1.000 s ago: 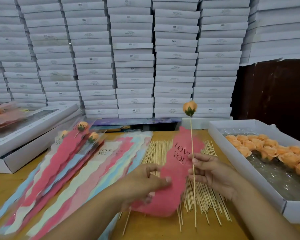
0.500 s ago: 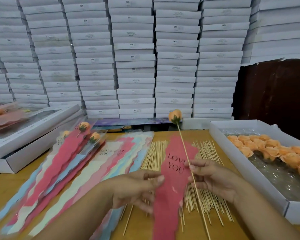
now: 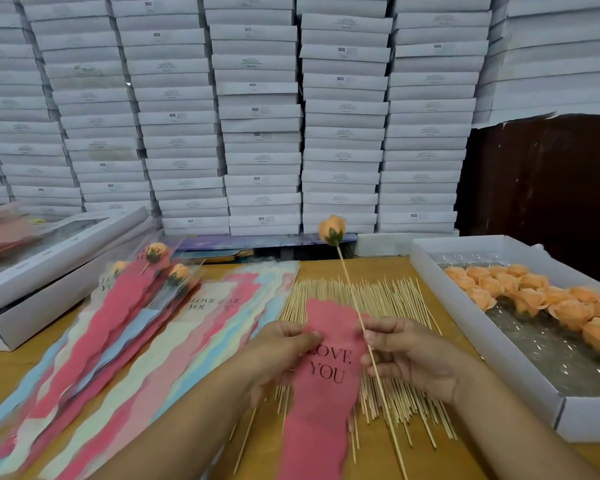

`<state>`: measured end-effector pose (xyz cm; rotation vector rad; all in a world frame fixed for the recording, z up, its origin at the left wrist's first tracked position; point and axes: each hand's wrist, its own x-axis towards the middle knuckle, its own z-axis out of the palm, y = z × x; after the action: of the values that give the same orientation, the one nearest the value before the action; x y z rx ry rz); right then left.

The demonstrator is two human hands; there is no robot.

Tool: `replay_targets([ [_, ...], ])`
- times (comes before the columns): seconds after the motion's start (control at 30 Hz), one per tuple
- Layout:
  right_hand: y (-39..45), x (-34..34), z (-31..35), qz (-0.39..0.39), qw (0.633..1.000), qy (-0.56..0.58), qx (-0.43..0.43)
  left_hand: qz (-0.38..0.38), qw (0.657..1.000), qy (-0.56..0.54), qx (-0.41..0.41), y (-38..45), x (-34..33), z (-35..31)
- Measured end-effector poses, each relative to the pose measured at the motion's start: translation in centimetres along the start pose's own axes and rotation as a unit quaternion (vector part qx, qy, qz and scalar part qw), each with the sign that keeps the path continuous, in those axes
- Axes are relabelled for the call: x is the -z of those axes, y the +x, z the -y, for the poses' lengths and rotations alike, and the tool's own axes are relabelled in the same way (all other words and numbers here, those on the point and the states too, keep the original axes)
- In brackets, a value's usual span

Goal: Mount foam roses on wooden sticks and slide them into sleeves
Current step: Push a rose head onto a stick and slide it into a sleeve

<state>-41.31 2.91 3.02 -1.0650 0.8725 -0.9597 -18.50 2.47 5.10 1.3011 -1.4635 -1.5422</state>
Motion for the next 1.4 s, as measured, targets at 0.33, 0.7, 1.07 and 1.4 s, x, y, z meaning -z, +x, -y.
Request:
replay_targets([
  [0.33, -0.1, -0.7, -0.3, -0.009, 1.0, -0.019, -0.015, 0.025, 0.998, -0.062, 0.003, 0.2, -0.4, 0.3],
  [0.7, 0.2, -0.3, 0.0, -0.05, 0.999, 0.001, 0.015, -0.046, 0.992, -0.116, -0.017, 1.4, -1.4, 2.1],
  [1.07, 0.5, 0.2, 0.1, -0.1, 0.995, -0.009, 0.031, -0.019, 0.985, -0.172, -0.009, 1.5, -1.0, 2.7],
  [1.4, 1.1, -0.5, 7.3, -0.256, 0.951, -0.03, 0.169, 0.005, 0.982, -0.187, -0.002, 1.9, -0.7, 3.3],
])
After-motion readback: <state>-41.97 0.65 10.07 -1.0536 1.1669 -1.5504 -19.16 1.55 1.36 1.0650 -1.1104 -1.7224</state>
